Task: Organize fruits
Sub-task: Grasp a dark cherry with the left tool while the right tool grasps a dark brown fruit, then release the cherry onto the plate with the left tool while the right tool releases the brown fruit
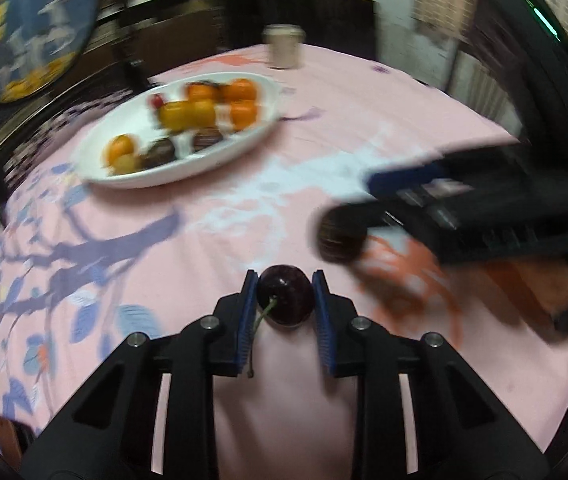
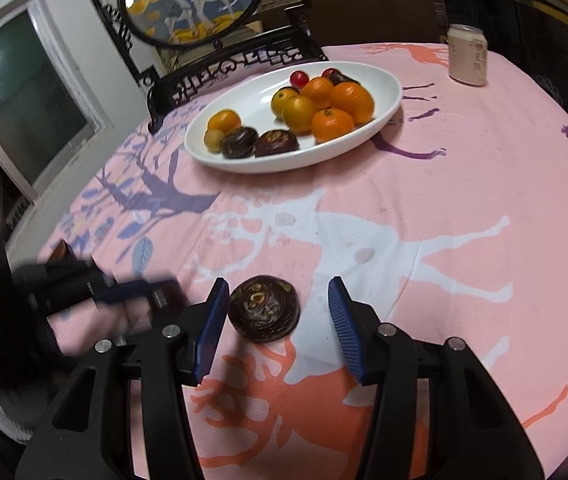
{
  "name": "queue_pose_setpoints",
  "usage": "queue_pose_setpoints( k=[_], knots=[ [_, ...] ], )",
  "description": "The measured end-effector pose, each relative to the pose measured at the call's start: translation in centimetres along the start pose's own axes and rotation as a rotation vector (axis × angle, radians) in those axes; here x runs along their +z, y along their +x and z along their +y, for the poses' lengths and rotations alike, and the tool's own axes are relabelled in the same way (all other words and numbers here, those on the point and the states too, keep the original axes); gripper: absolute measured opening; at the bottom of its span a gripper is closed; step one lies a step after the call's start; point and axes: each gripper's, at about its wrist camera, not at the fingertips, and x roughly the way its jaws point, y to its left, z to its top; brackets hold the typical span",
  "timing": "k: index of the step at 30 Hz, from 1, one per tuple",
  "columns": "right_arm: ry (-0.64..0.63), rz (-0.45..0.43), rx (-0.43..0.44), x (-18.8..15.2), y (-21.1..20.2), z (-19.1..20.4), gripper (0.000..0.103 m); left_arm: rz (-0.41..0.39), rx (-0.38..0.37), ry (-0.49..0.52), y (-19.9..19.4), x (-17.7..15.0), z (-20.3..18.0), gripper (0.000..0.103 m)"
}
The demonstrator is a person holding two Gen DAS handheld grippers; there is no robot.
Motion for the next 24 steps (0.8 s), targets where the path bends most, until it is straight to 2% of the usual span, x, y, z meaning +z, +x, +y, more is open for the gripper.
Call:
queue_pose_setpoints(
  k=[2,5,10,11,13,17,24],
  knots=[
    [-0.019,0.013,-0.007,-0.2,0.5,0.3,0.052,0.008,0.037,-0.063,0.2,0.2,1.6,0.028],
    [-0.059,0.024,-0.035,-0.4,1.2,1.1,0.052,0.028,0.053,-0.123,0.5,0.2,3.0,0.028],
    [-0.153,0.021,-0.1,-0.6,2.1,2.7,0.051,0.008,0.086,-0.109,0.4,0.3,2.8,0.028],
    [-0.16,0.019,-0.111,-0.6,2.2,2.8,0.045,0.004,0.094,-0.108,0.4,0.4,2.8,0.028],
    [-0.158,0.016,-0.12,-0.6,2.2,2.7,0.041,-0.007,0.12,-0.111,0.4,0.4,2.8,0.028],
    [-0.138,0.005,-0.124,-0.5,1.9,2.3,0.041,-0.032,0.175,-0.12,0.2,0.7,3.2,0.028],
    [-0.077,-0.061,-0.122,0.2,0.2,1.3,0.041,-0.109,0.255,-0.136,-1.3,0.9,3.7,0.028]
  ],
)
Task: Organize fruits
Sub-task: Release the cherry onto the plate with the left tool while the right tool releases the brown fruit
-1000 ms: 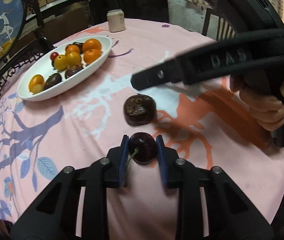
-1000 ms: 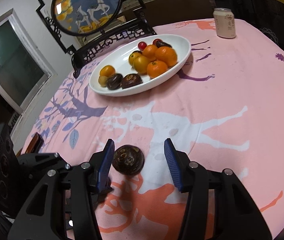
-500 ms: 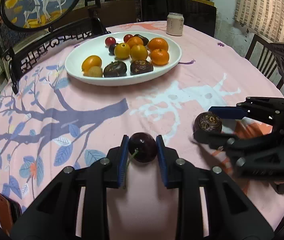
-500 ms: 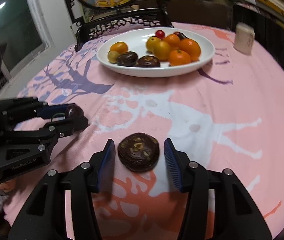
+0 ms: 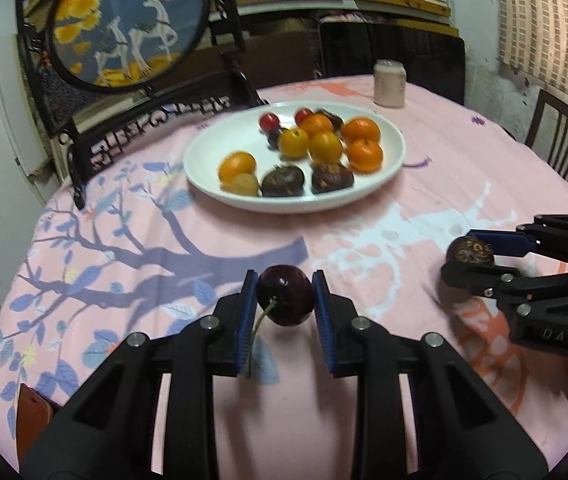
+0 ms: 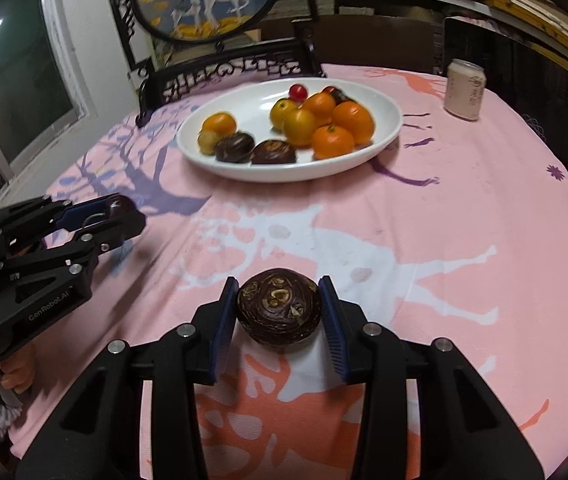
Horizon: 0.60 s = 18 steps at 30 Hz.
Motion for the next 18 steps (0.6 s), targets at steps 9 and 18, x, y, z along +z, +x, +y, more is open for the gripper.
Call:
queue_pose_setpoints(
  k=[9,18],
  knots=[
    [0.087,-0.044,0.001,3.5,-0.9,-2.0,0.041,-0.084,0.041,0.017,-0.2,3.1,0.2,0.028],
    [0.111,-0.12,-0.006,9.6,-0.4,-3.5,0.041,-0.117,0.079,0.042,2.2,7.5,0.6,0.028]
  ],
)
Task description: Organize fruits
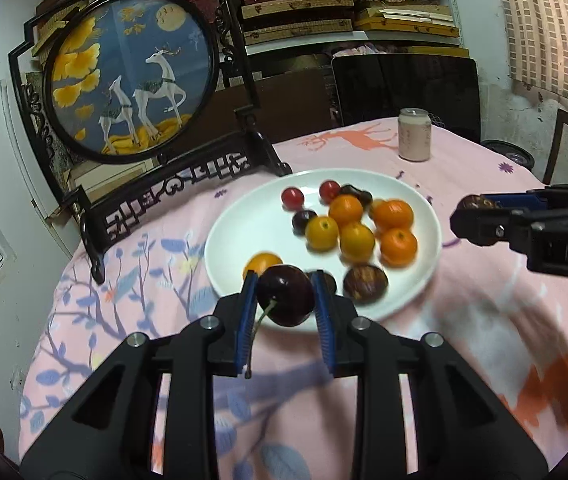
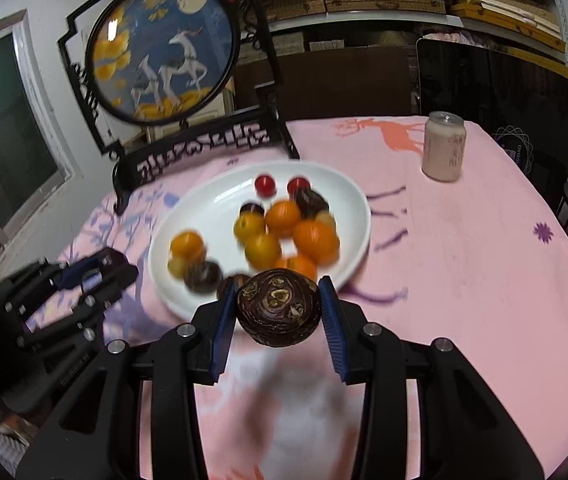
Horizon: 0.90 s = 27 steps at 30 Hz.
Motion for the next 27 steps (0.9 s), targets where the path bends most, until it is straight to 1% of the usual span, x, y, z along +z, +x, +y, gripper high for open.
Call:
queue_pose_setpoints(
  k=[8,14,16,17,18,19,20,21,23,26,27],
  knots=[
    [0.024,0.023,0.011,2.9,4.2,-0.1,0.041,0.032,-0.018,-0.045,4.2,1.6,0.6,0.028],
    [0.018,0.033,-0.021,3.7,7.0,-0.1,0.041,0.078,-0.031,-0.088,7.9,2.0,1.2,0.028],
    [0.031,0.036,-0.01,3.8,7.6,-0.3,0.042,0.101,-0.043,-0.117,9.1,2.0,1.7,0.028],
    [0.041,0.041,-0.002,3.8,7.9,-0.5,0.044,0.11,-0.047,-0.123,9.4,2.0,1.8,0.028],
    [0.056,0.049,0.009,3.8,8.1,-0.7,0.048,0.12,-0.048,-0.127,9.8,1.9,1.8,0.029],
    [0.081,0.057,0.025,3.8,8.2,-1.2,0.048,0.128,-0.042,-0.127,10.0,1.7,1.8,0.03],
    [0.092,0.058,0.033,3.8,8.2,-1.4,0.048,0.12,-0.033,-0.123,10.0,1.6,1.7,0.034],
    [0.102,0.058,0.04,3.8,8.1,-1.6,0.048,0.121,-0.024,-0.115,10.0,1.5,1.7,0.045],
    [0.113,0.05,0.041,3.8,7.8,-1.9,0.048,0.119,-0.03,-0.117,9.8,1.4,1.5,0.052],
    [0.106,0.047,0.039,3.7,7.3,-1.7,0.048,0.11,-0.024,-0.101,9.3,1.2,1.2,0.054],
    [0.103,0.047,0.038,3.6,7.1,-1.6,0.048,0.105,-0.017,-0.097,9.0,1.2,1.1,0.058]
  ],
)
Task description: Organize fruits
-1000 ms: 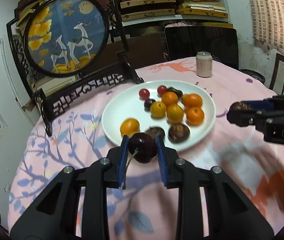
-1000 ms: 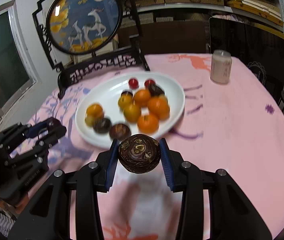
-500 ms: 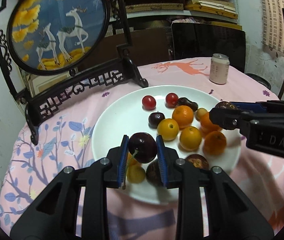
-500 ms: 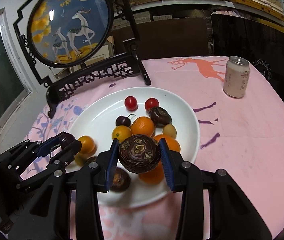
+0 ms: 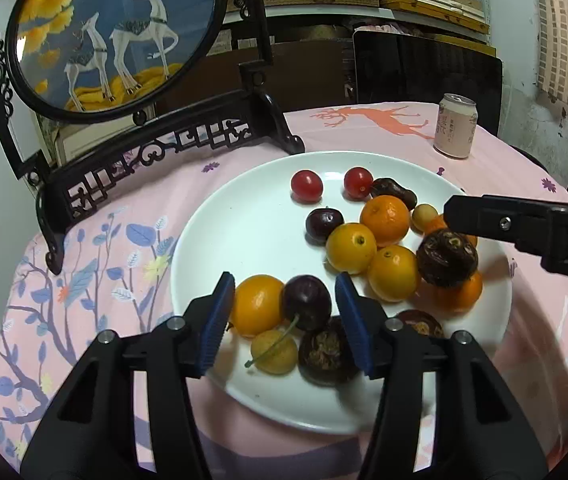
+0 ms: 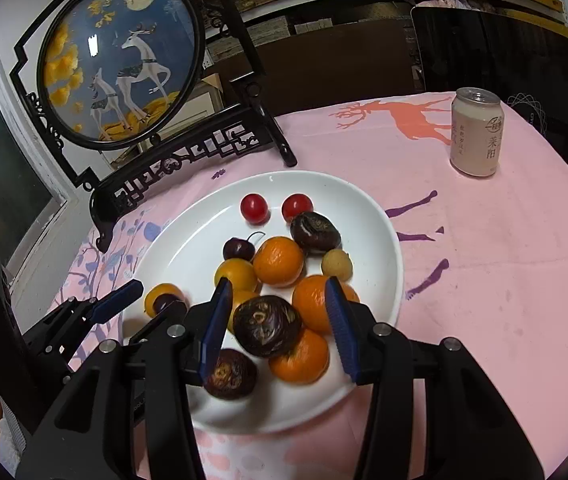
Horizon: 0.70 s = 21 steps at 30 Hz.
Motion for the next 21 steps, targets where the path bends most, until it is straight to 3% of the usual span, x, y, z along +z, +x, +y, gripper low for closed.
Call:
queue_pose_setpoints(
  k=[2,7,16,20,21],
  knots=[
    [-0.005,-0.004,0.001,-0.3,-0.7,0.2,0.048,-0.018,0.017,-0.001,-0.8,-0.3,-0.1,0.065],
    [-0.027,-0.031,0.012,-1.4,-3.2,1.2,0.048,-0.051,0.026,-0.014,-3.2,-0.8,-0.1,0.067],
    [-0.059,-0.053,0.003,-6.1,-7.3,2.1,0.049,-0.124,0.049,-0.028,-9.4,-3.4,-1.2,0.079],
    [-0.07,-0.058,-0.014,-8.6,-8.6,2.0,0.05,-0.151,0.064,-0.042,-12.1,-5.0,-1.7,0.092],
    [-0.079,-0.056,-0.022,-9.4,-8.8,2.1,0.056,-0.154,0.064,-0.045,-12.5,-5.4,-1.8,0.094]
  ],
)
